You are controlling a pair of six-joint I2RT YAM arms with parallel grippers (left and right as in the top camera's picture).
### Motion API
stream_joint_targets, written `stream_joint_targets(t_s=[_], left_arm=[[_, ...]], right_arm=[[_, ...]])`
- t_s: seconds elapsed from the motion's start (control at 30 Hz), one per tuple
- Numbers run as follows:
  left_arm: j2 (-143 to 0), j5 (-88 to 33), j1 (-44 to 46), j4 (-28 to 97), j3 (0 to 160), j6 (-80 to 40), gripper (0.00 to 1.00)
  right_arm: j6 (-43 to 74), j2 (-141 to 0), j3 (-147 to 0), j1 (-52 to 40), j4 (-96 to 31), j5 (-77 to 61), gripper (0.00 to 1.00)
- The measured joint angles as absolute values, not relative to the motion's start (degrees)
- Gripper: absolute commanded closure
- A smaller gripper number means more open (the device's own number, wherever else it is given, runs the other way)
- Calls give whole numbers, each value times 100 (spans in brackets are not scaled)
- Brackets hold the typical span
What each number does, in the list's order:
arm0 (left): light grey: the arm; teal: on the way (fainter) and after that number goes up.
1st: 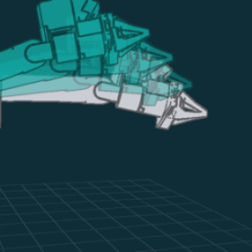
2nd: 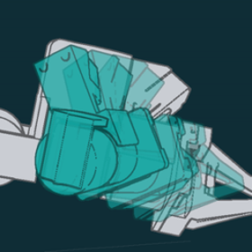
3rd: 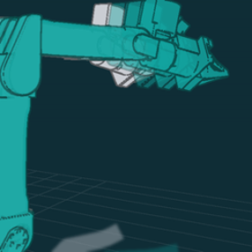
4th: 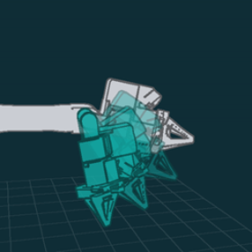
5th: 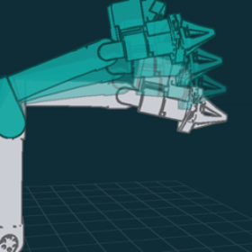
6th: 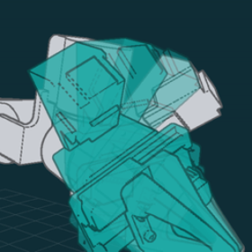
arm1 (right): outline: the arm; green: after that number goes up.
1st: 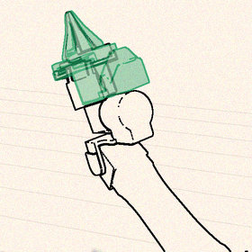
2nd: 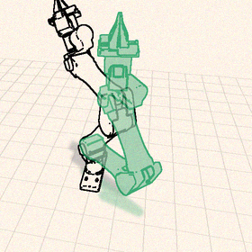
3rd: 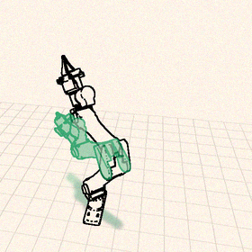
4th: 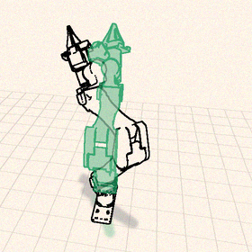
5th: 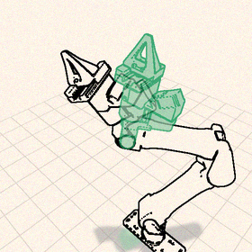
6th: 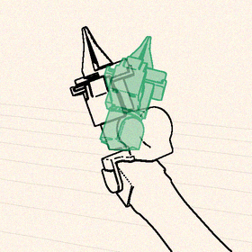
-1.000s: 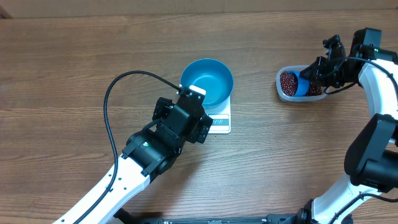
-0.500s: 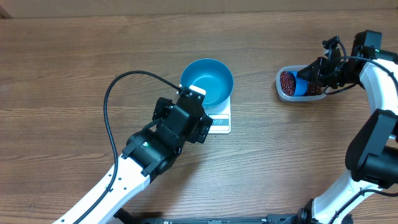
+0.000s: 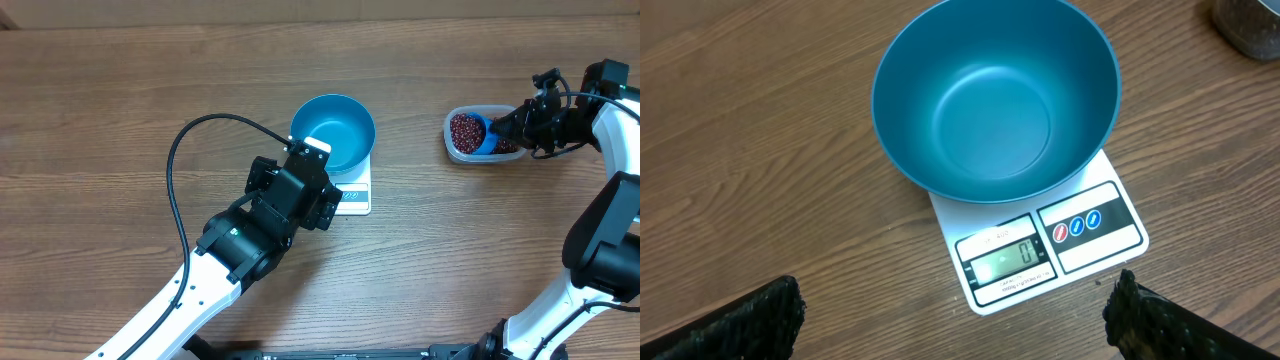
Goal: Scoop item into bowl and weigh 150g on scale
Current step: 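Drag the blue scoop through the beans with the right gripper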
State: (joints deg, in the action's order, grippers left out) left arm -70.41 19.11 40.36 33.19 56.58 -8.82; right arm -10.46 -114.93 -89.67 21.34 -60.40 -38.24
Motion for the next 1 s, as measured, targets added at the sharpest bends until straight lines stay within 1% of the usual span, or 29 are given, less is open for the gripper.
stream_joint_targets(t_s=[0.57, 0.77, 1.0], left_arm=[[-7041, 1911, 4036, 3319, 5658, -882, 1], [-7041, 1911, 4036, 3319, 5658, -882, 0], [-7041, 1911, 4036, 3319, 5658, -882, 0]], right_arm=[[-1059, -11504, -8962, 2290, -6073, -3603, 96], [-1055, -11568, -8956, 2510, -6064, -3730, 96], [-1131, -11581, -8949, 2565, -6106, -3857, 96]])
